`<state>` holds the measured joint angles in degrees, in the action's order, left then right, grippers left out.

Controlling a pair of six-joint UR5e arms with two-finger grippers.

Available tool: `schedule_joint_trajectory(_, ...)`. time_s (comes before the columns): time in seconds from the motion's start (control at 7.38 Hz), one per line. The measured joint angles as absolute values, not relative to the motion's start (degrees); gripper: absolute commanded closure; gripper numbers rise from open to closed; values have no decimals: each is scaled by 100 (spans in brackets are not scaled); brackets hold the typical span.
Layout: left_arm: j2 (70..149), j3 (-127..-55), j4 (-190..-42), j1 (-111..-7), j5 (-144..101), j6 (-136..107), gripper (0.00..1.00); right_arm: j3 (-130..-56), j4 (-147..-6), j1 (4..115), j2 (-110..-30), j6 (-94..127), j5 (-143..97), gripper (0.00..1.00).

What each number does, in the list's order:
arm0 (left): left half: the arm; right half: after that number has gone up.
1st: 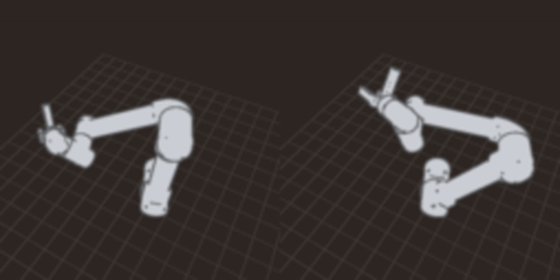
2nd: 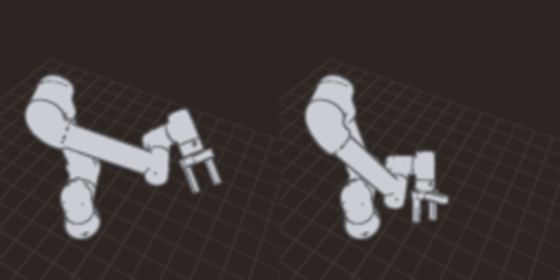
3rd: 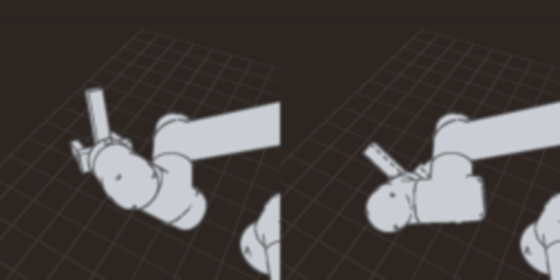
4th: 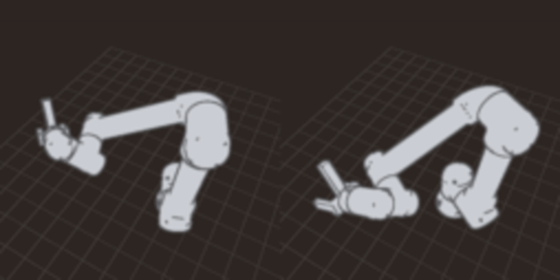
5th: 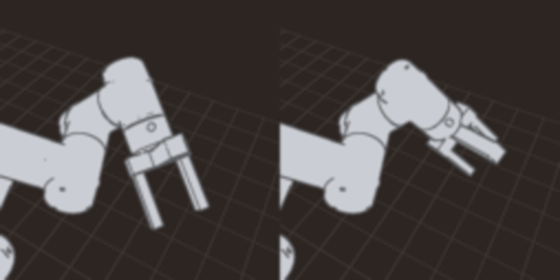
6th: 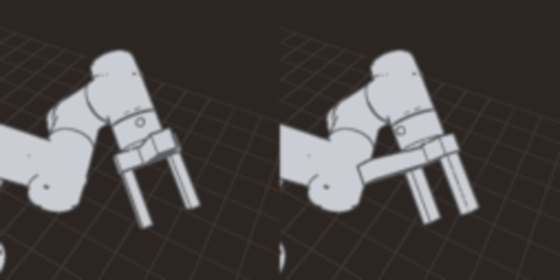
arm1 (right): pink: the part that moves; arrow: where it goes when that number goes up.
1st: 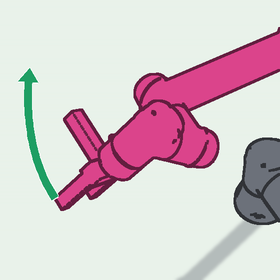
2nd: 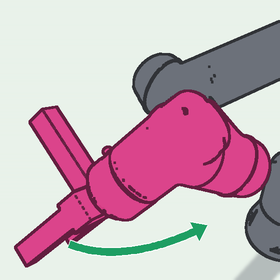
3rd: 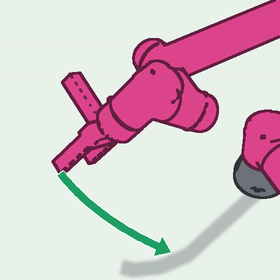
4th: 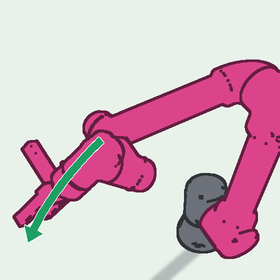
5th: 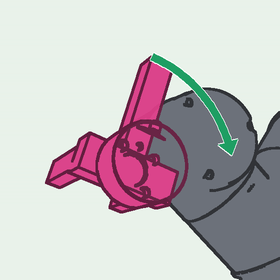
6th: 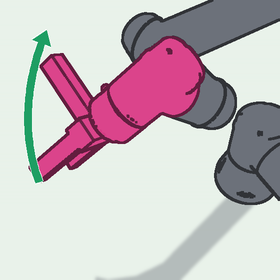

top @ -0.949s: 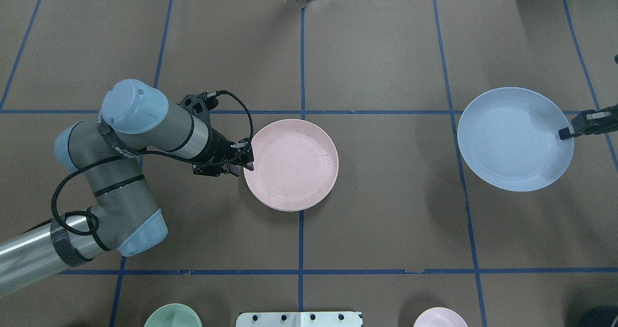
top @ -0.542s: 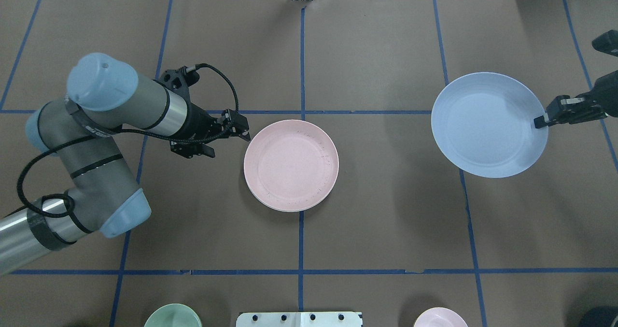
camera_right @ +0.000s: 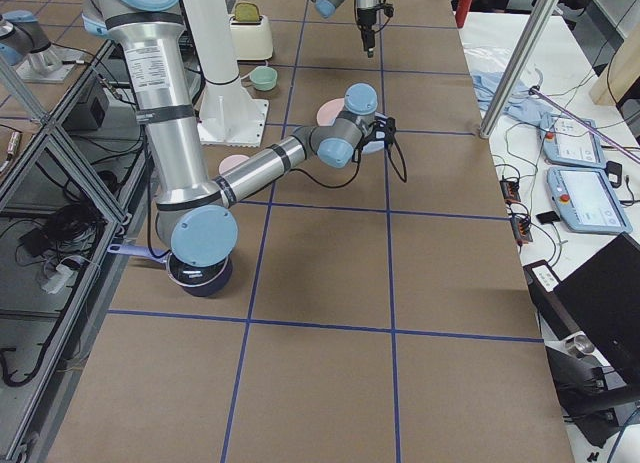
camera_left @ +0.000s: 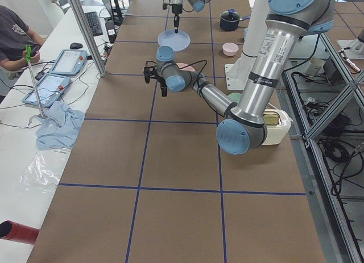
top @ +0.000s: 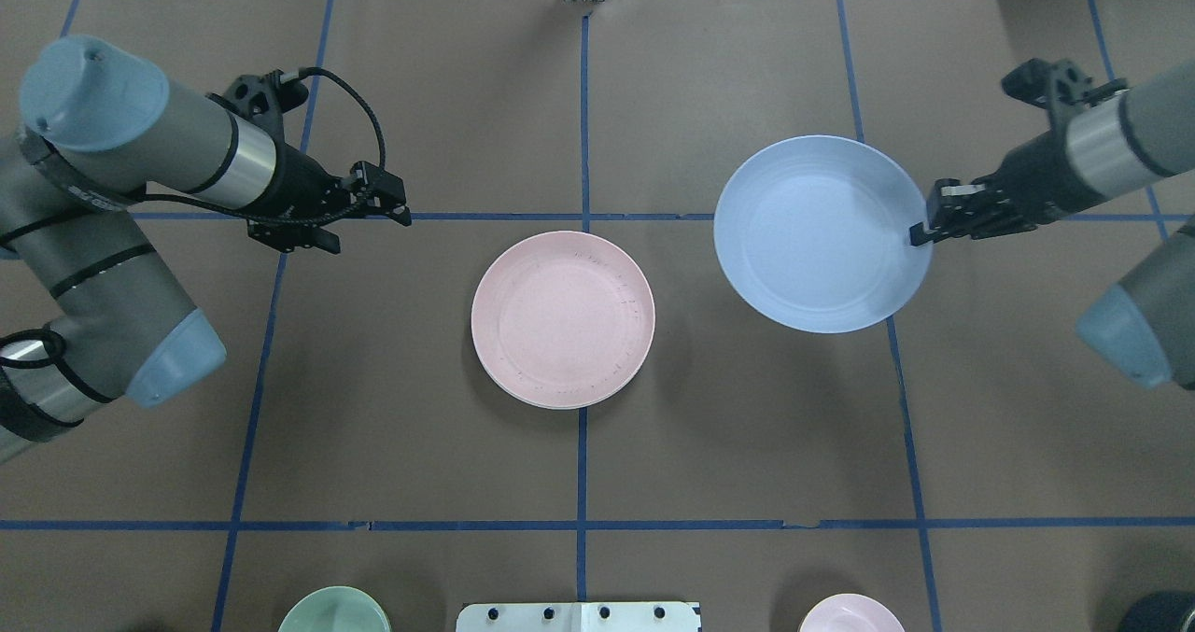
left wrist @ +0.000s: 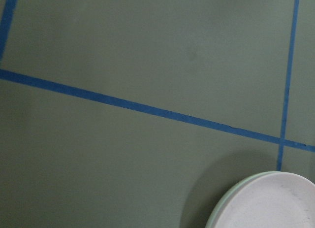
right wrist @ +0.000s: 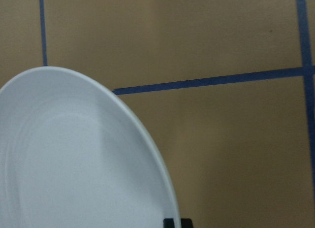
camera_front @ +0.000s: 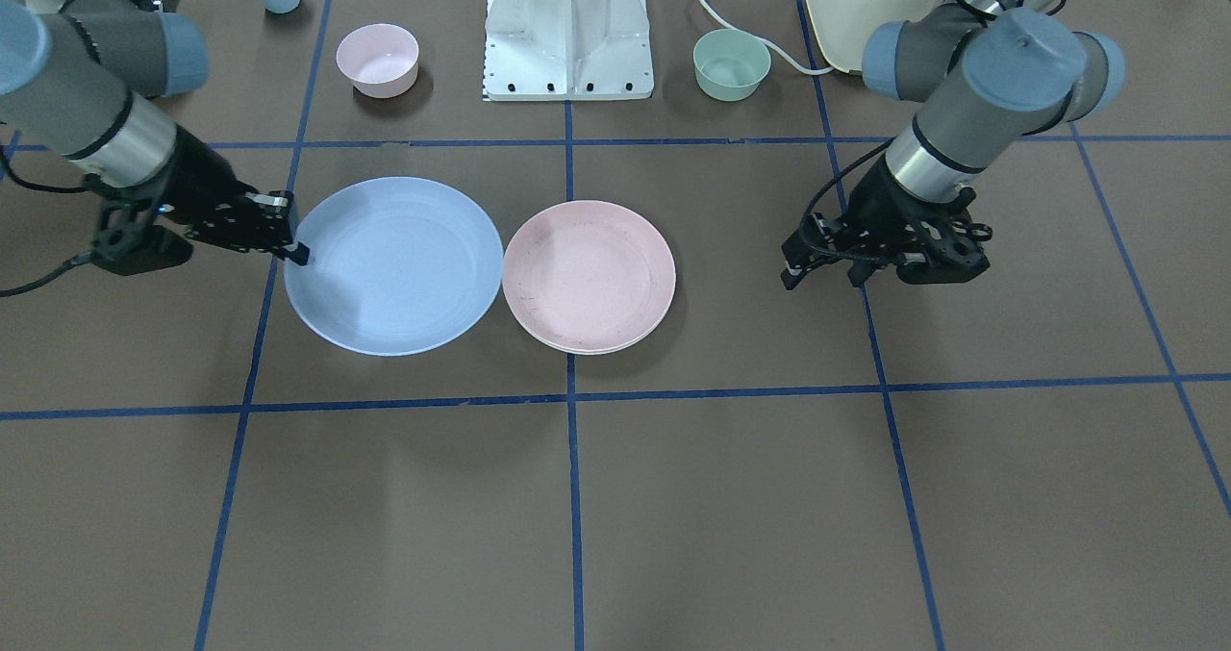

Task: Stack three plates with pink and blue
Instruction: 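Lower the blue plate onto the pink plate with the right gripper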

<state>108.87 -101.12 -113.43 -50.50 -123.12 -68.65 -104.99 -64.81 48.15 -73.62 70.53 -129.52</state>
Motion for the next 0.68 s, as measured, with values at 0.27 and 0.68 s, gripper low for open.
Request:
schedule_joint_trajectory(0.27,10340,-10201,-11271,-5542,-12360,-5752,0,-10443,-7209,4014,-6513,7482,-12172,100)
schedule_joint_trajectory(0.68,9850,-10219,-11270,-6017,-12408,-4702,0,-9999,-7361,3355,-5920,7658,-11558,100)
